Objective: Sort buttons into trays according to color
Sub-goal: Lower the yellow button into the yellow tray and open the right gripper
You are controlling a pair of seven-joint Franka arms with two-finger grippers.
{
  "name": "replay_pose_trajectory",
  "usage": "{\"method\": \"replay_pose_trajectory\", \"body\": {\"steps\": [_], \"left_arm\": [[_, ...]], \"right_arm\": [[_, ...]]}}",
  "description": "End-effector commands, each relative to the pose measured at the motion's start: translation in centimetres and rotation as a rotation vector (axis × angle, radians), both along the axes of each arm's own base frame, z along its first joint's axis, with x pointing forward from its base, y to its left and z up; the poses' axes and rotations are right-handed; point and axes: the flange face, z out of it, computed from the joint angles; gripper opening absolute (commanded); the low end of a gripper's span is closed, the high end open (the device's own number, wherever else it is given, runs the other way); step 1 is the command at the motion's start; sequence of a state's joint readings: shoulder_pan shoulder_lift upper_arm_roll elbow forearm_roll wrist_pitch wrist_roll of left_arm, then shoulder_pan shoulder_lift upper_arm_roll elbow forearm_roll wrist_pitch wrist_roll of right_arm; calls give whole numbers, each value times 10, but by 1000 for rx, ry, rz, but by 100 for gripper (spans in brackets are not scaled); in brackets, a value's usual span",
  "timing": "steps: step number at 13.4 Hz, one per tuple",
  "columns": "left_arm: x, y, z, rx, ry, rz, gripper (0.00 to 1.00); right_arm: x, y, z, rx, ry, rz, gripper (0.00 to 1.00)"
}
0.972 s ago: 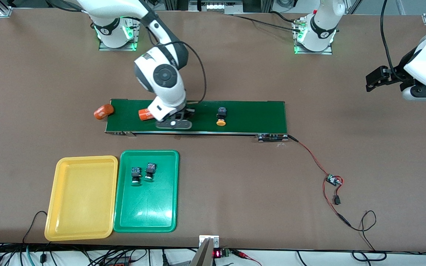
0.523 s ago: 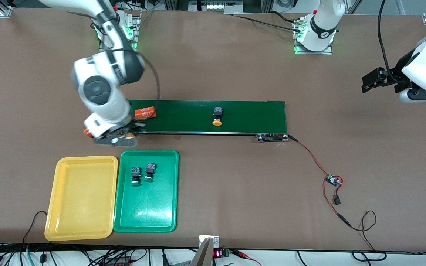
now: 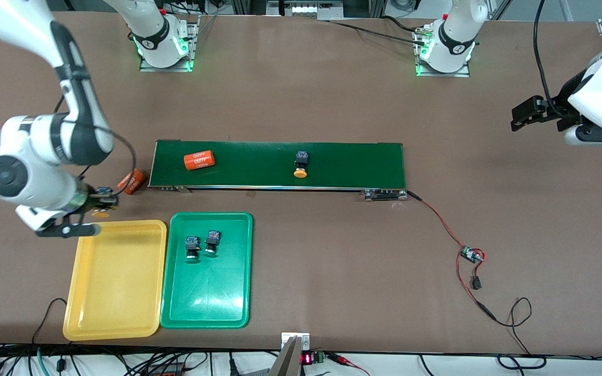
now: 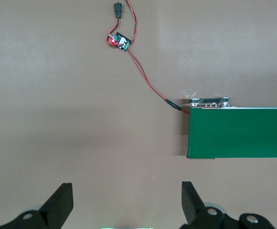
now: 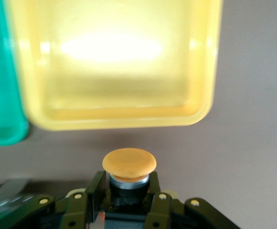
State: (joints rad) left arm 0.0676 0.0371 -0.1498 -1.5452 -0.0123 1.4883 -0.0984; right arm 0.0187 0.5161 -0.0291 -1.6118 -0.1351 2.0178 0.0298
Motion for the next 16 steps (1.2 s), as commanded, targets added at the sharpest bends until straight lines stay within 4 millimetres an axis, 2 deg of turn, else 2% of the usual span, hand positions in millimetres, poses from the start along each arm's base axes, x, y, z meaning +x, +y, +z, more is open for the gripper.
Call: {"method": "replay_pose_trajectory", "body": {"steps": [1,4,6,7,10,11,12,13,16], "left_arm": [[6,-1,11,-24,-17,-15,100],[9,-1,15,-26,-28,-15,100],[9,0,15,-26,-28,-11,100],[10,0,14,-26,-27,-11,100],[9,-1,15,-26,-28,-13,100],[9,-1,15,-26,-28,-13,100],[10,-1,14,-26,-27,-13,100],[9,-1,15,-26,-28,-13,100],[9,-1,15,-26,-28,-13,100]], "right_arm": [[39,-15,-17,-3,-25,-5,2],[65,-22,-44,-7,-107,-4,2],[73,-37,-72,-23,-169,-2,2],[75,-37,-86,-23,-188,2,3],[75,-39,-116,-20,-206,6,15],[74,-40,-119,-20,-203,4,23],[73,-39,-120,-17,-200,3,55],[73,-38,-120,-14,-202,-9,100],[63,-33,-105,-4,-181,-5,100]]}}
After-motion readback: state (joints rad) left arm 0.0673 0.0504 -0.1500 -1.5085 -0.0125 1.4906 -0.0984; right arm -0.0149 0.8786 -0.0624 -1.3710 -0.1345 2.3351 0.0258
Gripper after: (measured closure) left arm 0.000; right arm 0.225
